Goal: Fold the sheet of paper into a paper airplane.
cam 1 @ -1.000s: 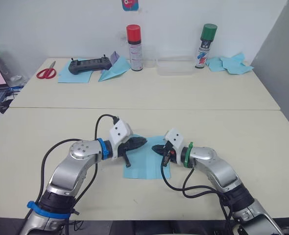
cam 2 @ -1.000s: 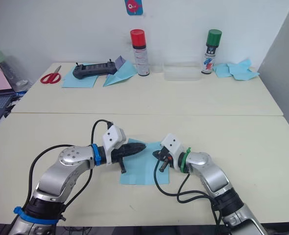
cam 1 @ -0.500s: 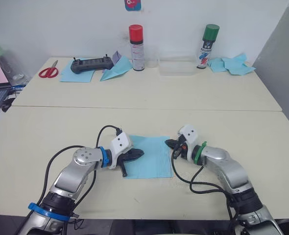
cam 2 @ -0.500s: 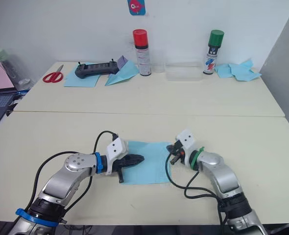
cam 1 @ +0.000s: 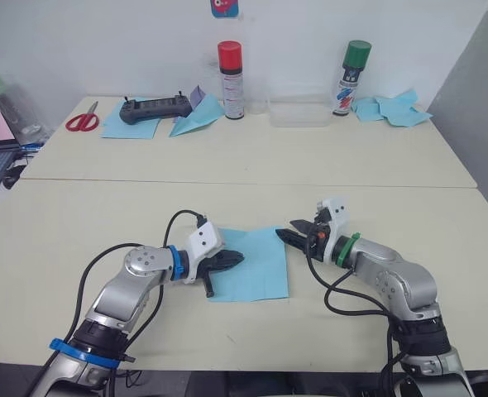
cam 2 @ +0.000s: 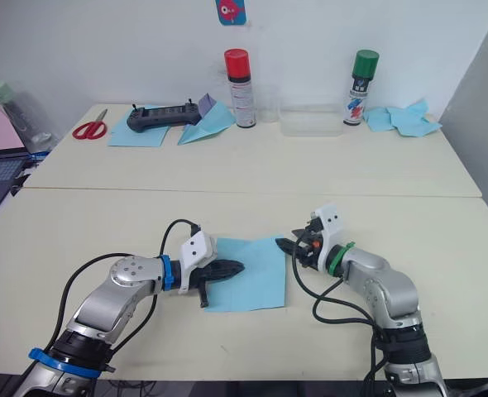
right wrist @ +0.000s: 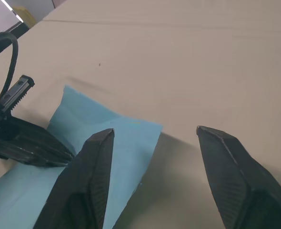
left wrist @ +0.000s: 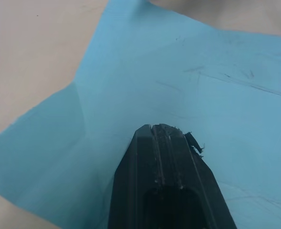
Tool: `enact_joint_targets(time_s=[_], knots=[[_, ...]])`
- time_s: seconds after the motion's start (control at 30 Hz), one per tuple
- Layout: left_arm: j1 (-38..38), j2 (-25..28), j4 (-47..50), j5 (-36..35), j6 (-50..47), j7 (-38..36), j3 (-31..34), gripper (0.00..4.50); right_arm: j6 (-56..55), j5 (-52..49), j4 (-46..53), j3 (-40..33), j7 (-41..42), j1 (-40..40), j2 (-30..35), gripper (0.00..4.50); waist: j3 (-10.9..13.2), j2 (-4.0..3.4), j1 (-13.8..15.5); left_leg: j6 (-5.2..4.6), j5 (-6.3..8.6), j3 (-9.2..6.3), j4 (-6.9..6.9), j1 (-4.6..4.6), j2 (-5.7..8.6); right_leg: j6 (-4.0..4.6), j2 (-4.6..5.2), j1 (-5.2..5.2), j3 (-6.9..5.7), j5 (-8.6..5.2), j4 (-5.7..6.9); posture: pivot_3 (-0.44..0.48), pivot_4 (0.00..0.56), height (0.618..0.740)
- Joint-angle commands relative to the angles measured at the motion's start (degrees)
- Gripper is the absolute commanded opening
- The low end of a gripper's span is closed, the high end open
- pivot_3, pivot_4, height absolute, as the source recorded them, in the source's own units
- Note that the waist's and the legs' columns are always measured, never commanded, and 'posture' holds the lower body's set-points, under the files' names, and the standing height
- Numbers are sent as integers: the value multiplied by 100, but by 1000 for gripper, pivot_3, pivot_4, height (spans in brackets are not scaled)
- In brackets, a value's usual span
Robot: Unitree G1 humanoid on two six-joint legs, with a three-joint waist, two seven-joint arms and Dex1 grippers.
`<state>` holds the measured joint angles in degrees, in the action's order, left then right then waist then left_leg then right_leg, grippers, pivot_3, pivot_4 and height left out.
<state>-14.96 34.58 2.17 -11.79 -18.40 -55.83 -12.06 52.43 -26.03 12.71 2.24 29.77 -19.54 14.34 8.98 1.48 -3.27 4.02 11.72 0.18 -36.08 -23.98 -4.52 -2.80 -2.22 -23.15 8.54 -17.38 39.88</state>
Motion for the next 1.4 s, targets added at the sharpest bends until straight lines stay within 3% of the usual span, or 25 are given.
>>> enact_joint_targets(time_s=[0.03,0.17,0.23,0.47,0.63,0.83,1.03,1.4], knots=[[49,4,-31,142,-79,41,-92,0,239,-201,195,-80,-141,-179,-94,2672,0,0,-1,0,0,0,0,0,0,0,0,0,0,0,0,0,150,740],[62,4,-4,147,-99,50,-91,0,183,-151,96,87,-90,-262,-134,2672,0,0,-2,0,0,0,0,0,0,0,0,-1,0,0,0,0,150,740],[73,14,15,148,-109,52,-85,0,54,-89,47,177,-33,-286,-126,2320,0,0,-2,0,0,1,0,0,0,0,0,-1,-1,0,-2,0,150,740],[114,118,30,204,-60,1,-96,0,-333,67,-59,482,207,-224,66,17,0,0,-13,0,0,2,3,-1,0,0,0,-2,-1,-1,-4,0,150,740],[117,126,35,210,-53,4,-91,0,-469,78,-46,567,234,-197,107,17,0,0,-16,0,0,1,5,-1,-1,2,0,-3,-1,-2,-4,0,150,740],[23,186,-76,288,98,-94,-132,0,-884,353,325,1381,802,-88,547,17,0,0,-21,0,1,1,6,-1,-2,5,0,-3,-2,-4,-7,0,150,740],[-247,184,-377,386,353,-263,-198,0,-1196,818,135,1807,803,-131,684,17,1,1,-18,0,1,2,8,-2,-2,6,0,-4,-3,-5,-12,0,150,740],[-909,-80,-292,-187,-164,-507,67,0,-1433,1427,-165,2114,785,-181,711,17,6,6,-6,0,0,-1,7,-14,-1,3,0,-8,-6,-3,-16,0,150,740]])
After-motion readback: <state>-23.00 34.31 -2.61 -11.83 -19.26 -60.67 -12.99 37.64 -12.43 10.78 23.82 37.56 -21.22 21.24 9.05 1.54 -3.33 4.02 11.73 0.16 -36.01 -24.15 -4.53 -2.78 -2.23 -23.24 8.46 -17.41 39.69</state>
